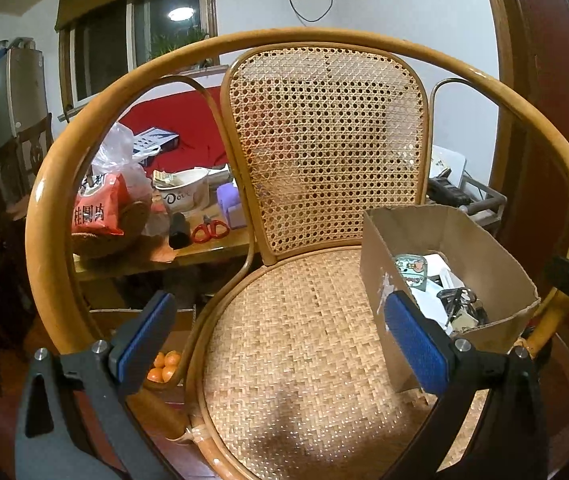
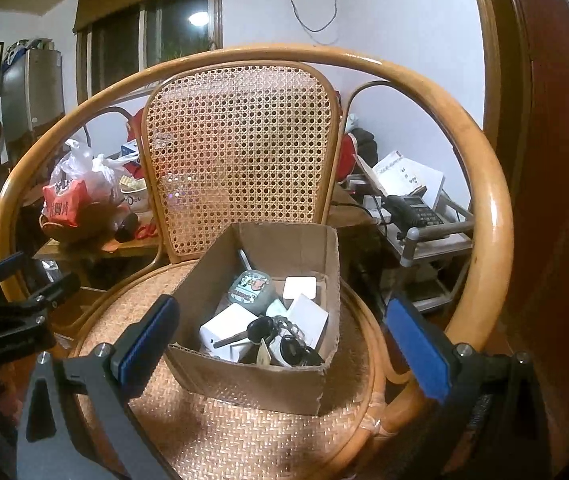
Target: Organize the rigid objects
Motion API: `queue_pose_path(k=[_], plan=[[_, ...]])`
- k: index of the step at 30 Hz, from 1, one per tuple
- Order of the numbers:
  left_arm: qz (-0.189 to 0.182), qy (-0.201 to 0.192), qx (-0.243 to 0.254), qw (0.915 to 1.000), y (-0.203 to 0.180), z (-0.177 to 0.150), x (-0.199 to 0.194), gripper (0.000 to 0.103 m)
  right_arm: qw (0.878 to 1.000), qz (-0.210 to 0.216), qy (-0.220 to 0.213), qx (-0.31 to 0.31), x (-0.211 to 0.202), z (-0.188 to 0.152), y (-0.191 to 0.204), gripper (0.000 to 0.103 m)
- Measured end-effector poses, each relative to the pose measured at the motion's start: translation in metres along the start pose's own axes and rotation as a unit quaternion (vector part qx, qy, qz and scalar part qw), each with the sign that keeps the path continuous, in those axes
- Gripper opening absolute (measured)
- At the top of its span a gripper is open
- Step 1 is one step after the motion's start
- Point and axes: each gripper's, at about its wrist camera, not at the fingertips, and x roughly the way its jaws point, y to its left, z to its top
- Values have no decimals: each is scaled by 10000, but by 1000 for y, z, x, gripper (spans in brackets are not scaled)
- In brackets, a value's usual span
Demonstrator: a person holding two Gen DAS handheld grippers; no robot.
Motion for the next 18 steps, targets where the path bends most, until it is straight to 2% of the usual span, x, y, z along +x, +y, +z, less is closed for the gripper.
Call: queue_pose_path(k=[9,18], plan=[[261,-10,201,9995,-6,0,0,103,10000,-74,-18,-62,-2,2,0,103],[294,-20,213,9993,-5,1,-1,103,9999,-104,-32,-31,-4,2,-3,103]])
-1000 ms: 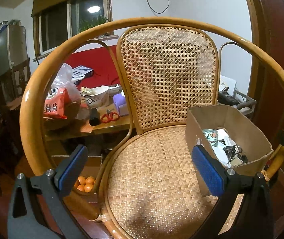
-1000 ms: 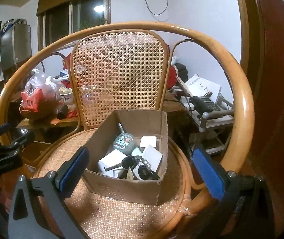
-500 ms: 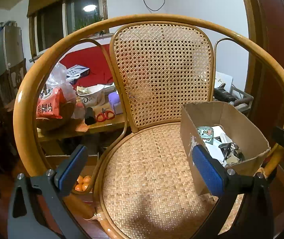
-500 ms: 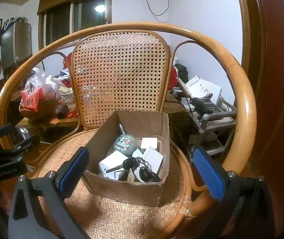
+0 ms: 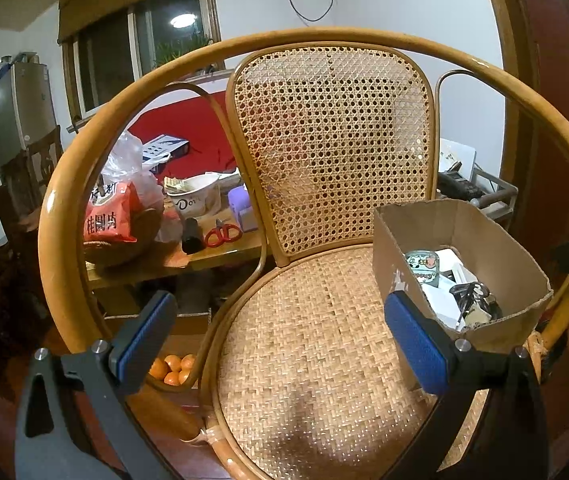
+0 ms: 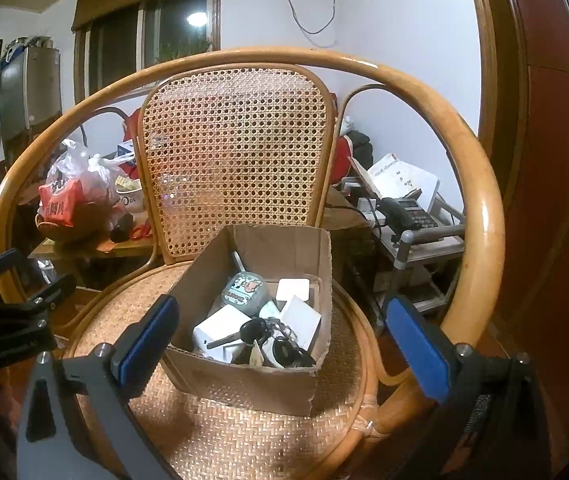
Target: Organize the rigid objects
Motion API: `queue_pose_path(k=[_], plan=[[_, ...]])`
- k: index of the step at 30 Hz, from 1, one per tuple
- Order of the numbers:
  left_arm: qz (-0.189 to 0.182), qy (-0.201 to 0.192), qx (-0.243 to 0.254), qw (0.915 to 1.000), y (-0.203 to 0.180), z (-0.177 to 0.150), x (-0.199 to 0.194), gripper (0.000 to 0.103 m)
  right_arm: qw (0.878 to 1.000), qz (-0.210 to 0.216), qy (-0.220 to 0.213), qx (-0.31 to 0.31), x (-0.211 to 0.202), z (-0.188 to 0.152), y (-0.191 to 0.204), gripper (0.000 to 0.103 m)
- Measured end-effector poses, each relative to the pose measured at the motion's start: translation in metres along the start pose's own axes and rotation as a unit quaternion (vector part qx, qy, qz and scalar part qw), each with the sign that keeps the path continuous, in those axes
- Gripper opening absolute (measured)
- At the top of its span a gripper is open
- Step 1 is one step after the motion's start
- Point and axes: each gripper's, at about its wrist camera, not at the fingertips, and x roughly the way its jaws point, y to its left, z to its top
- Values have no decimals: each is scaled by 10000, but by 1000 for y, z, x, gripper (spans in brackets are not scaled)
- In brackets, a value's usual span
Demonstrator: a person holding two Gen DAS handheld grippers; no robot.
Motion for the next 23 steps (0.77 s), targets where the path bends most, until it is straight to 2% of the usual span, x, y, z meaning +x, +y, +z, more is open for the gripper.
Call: queue_pose_path(k=[7,16,23], plan=[[116,11,-16,9999,3,-1,0,103,10000,-21,11,4,-1,0,-1,103],[53,-167,-56,9998,7,-3,-5,103,10000,-49,44,2,0,-1,-4,103],[27,-86,-36,10000,9,-4,-4,103,10000,-59,72,5,1,-1,-4,103]])
